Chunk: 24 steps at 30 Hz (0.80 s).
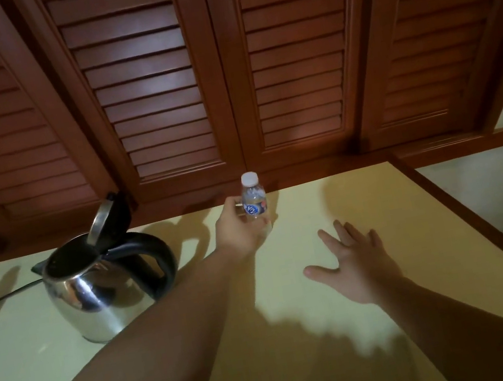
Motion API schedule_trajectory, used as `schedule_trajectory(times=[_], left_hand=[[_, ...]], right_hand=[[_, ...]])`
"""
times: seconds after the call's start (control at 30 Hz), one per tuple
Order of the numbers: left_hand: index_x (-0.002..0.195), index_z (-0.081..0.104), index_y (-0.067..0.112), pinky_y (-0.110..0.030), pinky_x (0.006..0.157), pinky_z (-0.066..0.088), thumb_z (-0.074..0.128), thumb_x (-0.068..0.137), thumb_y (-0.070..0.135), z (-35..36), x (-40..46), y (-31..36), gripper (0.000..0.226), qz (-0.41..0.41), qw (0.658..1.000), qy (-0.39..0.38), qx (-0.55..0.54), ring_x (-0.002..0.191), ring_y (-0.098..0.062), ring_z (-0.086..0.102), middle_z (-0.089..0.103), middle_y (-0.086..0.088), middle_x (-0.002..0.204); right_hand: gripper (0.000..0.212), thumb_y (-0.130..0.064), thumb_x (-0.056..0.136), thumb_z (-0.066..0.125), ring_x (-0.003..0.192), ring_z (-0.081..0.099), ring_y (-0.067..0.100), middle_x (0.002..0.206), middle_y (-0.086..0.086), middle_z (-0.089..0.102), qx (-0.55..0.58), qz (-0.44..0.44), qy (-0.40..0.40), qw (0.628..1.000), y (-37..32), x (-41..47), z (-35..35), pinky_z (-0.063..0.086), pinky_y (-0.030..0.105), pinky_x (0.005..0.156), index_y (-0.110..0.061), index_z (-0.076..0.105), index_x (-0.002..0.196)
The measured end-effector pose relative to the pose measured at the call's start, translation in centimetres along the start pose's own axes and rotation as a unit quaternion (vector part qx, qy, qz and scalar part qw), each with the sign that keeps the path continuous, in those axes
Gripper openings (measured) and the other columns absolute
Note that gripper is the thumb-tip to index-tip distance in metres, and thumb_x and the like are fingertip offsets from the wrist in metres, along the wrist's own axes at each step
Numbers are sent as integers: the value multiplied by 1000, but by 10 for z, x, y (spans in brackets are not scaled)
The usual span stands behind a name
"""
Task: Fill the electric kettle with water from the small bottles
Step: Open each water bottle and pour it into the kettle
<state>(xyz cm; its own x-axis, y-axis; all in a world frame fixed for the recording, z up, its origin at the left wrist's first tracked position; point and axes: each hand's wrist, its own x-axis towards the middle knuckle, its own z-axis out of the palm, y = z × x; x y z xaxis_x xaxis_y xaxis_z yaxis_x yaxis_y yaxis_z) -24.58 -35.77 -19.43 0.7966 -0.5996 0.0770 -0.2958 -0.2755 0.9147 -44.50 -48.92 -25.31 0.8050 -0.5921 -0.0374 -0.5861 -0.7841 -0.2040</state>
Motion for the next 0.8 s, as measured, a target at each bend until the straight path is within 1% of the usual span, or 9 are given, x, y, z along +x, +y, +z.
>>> schedule_trajectory(times=[0.13, 0.23, 0.3, 0.37, 0.43, 0.5, 0.6, 0.67, 0.8], left_hand=[[118, 53, 16, -6, 58, 47, 83, 84, 13, 8, 23, -1, 45, -4, 1000, -6, -4, 85, -9, 66, 67, 7, 101], [127, 55, 17, -4, 59, 46, 86, 82, 17, 9, 30, -3, 54, -3, 1000, -4, -4, 87, -4, 64, 68, 4, 112], [136, 54, 20, -10, 72, 52, 92, 75, 25, 6, 29, -9, 72, -7, 1000, -11, -7, 96, -10, 67, 69, 4, 120], [138, 51, 24, -28, 89, 57, 96, 68, 33, 1, 23, -22, 83, -15, 1000, -17, 17, 107, -14, 68, 69, 6, 124], [140, 52, 25, -33, 101, 53, 94, 70, 35, -8, 9, -37, 82, -12, 997, -21, 77, 116, -14, 64, 66, 9, 127], [141, 55, 25, -32, 108, 47, 87, 78, 37, -21, -11, -51, 72, 31, 987, -33, 154, 124, -14, 59, 63, 6, 135], [141, 59, 25, -18, 109, 36, 74, 90, 41, -46, -48, -72, 55, 117, 961, -71, 241, 129, -12, 55, 61, 6, 138], [137, 63, 23, -13, 108, 30, 69, 94, 42, -65, -72, -85, 47, 148, 949, -87, 265, 130, -11, 53, 62, 8, 137], [134, 66, 28, -19, 118, 30, 61, 97, 50, -108, -111, -109, 44, 190, 934, -103, 283, 139, -5, 46, 58, 11, 144]], right_hand=[[107, -99, 76, 17, 159, -6, 20, 174, 0, -2, -4, 1, 3, 1000, 0, 0, 1, -2, 56, 127, -38, 9, 163], [107, -99, 75, 18, 159, -7, 19, 174, -1, -3, 5, 2, -2, 1000, -2, -1, 0, -2, 55, 127, -39, 9, 163], [105, -98, 76, 21, 159, -7, 19, 174, -1, -2, 6, 2, -5, 1000, -3, -2, -1, -2, 55, 127, -39, 9, 163], [104, -97, 78, 22, 159, -6, 19, 174, -2, -2, 2, 2, -5, 1000, -4, -2, -2, -2, 55, 127, -39, 9, 163], [103, -95, 79, 22, 159, -6, 18, 174, -2, -2, -1, 5, -4, 1000, -6, -1, -2, -1, 55, 126, -38, 9, 163], [103, -94, 78, 22, 159, -5, 18, 174, -3, -2, -6, 11, -5, 1000, -8, 0, 0, 0, 54, 126, -38, 9, 163], [99, -91, 82, 22, 159, -3, 19, 174, -2, -3, -24, 16, -15, 999, -12, -2, -2, 2, 53, 126, -38, 8, 164], [94, -87, 86, 22, 159, 3, 20, 174, 1, 4, -31, 18, -14, 999, -16, -6, -3, 6, 50, 127, -34, 15, 164], [91, -77, 83, 27, 149, 38, 24, 158, 6, 48, 31, -29, 63, 997, -55, -28, 5, 25, 37, 125, -19, 57, 146]])
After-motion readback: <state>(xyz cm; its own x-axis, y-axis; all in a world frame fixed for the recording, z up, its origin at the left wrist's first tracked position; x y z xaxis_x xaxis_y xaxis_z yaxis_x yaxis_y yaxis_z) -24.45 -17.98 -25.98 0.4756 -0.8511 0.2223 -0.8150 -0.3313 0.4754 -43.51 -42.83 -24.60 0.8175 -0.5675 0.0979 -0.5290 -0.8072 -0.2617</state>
